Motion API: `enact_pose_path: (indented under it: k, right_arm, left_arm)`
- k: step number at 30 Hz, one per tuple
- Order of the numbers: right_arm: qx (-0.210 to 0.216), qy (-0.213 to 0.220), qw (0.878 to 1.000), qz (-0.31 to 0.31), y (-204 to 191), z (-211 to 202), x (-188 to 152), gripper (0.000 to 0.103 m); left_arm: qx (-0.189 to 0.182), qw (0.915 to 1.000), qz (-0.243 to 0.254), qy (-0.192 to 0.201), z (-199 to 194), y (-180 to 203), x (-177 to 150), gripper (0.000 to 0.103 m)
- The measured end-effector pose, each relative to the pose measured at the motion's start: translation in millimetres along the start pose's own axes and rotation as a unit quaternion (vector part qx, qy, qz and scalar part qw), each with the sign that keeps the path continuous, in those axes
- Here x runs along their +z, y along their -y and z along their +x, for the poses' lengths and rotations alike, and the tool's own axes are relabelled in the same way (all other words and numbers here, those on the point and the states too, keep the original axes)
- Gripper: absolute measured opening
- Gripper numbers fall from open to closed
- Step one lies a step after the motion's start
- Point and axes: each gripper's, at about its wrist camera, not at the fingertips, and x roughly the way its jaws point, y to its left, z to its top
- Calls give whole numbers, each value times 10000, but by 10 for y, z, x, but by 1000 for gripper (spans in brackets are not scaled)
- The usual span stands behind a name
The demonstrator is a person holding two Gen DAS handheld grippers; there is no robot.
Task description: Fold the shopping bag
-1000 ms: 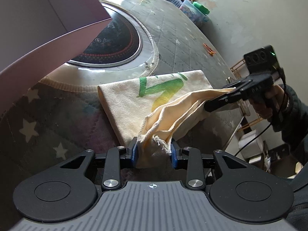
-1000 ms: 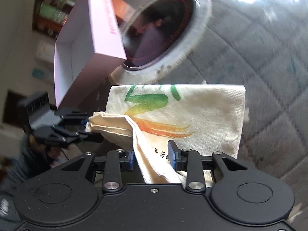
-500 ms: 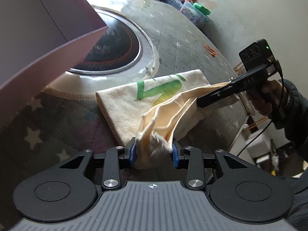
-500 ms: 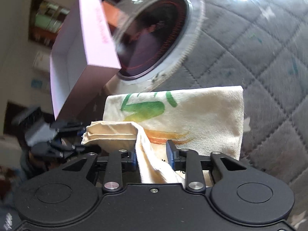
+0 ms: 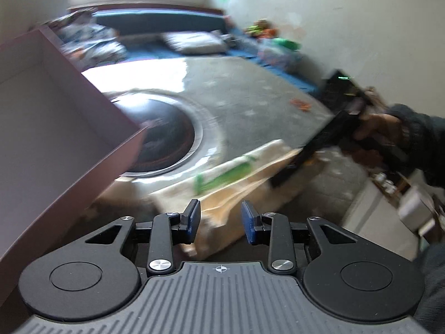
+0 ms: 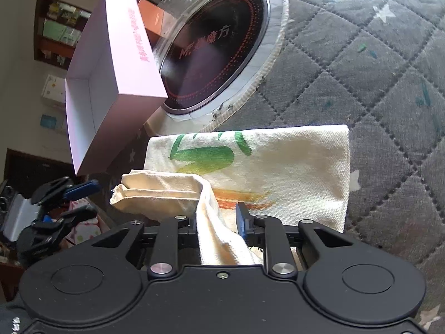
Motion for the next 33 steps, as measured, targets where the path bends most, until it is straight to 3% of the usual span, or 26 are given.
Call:
enact_pose_path:
  k: [4,6,14,21,25,28,33]
  right_arm:
    - [1,17,10000,-10,-2,20,2,24]
    - [1,26,10000,13,0,49,15,24]
    - [-16,17,10000,-22,-2,39,25,24]
    - [-321,3,9982,-504,-155,43,20,24]
    - [-691,78,9916,-1093,-322,-4,-14,29]
    - [-1052,242,9782,-1776,-506,-92,-118,30]
    - [-1182,334,9665,-2253,-565,-270,-263,32]
  left_arm:
    - [-136,9981,564,-202,277,177,24,27]
    - [-104,9977,607,-297,409,165,29,26]
    - [-25,9979,303,-571,784,-24,27,14]
    - [-176,9973,-59,-708,959,-163,60,11]
    - [-214,9970,-154,-722,976,-183,50,11]
    - [-204,9972,-119,-707,982,-168,33,11]
    - [-248,9968,-138,-746,977,-190,46,11]
